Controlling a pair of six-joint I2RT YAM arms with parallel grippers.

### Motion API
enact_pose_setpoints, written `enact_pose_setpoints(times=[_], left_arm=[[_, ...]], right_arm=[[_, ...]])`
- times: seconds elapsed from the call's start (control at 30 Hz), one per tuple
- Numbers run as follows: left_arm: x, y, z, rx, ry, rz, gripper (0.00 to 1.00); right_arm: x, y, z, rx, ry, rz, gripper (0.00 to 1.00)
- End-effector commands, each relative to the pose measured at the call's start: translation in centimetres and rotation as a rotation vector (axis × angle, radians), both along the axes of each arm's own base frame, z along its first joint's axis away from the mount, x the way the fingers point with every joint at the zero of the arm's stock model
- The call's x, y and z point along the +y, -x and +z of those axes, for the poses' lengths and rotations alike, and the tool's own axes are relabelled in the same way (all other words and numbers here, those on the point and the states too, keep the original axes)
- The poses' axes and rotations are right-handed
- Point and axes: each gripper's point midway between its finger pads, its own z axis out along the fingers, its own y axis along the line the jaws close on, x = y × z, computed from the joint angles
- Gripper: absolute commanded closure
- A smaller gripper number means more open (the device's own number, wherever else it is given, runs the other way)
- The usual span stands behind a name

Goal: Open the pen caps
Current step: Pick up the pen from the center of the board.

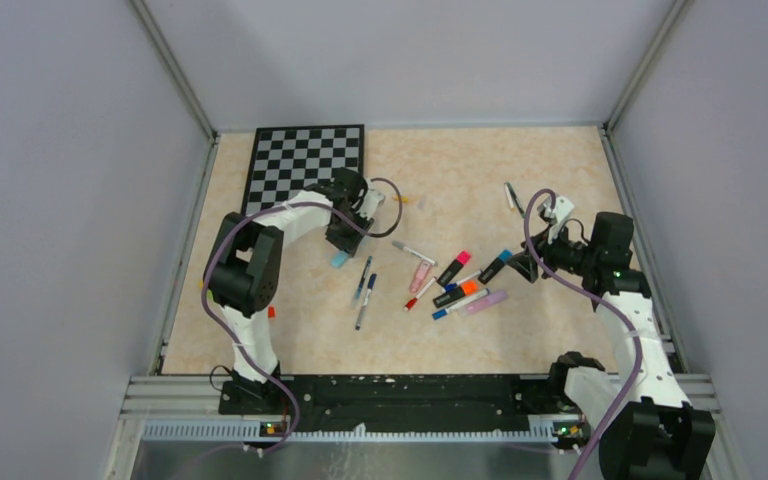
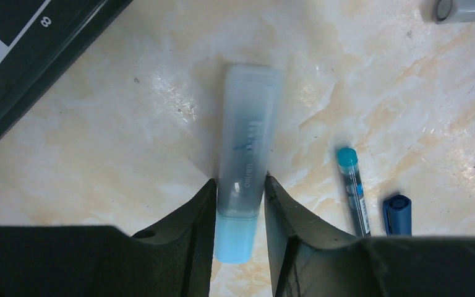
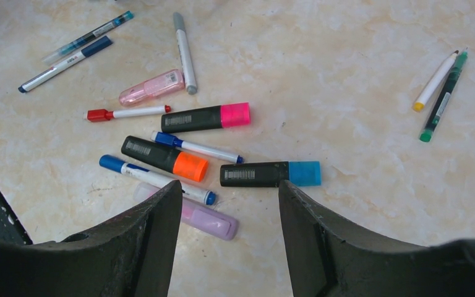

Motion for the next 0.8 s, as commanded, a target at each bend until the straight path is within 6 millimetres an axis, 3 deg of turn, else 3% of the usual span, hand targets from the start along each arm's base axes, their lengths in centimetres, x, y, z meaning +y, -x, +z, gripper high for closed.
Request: enact_pose_setpoints(times=[0.0, 0.17, 0.4, 0.57, 0.77], left_arm=[[-0.3, 0.5, -0.3, 0.021, 0.028, 0.005, 0.64], [-1.2, 0.2, -0.1, 0.015, 0.073, 0.001, 0.66], [-1.5, -0.1, 1.1, -0.034, 0.111, 0.029, 0.89], [-2.7, -0.6, 4.8, -0.145, 0.22, 0.025, 0.95], [-6.6, 1.9, 10.1, -0.18, 0.513, -0.066, 0.98]], right_arm=[[-0.1, -0.4, 2.0, -0.073, 0.004, 0.015, 0.42], [-0.1, -0.4, 2.0, -0.077, 0.006, 0.015, 0.42], [-0.1, -0.4, 1.9, -0.075, 0.006, 0.016, 0.42], [0.0, -0.3, 1.6, -0.066, 0.002, 0.025, 0.42], [1.0, 0.7, 1.9, -0.076, -0.026, 0.102, 0.42]])
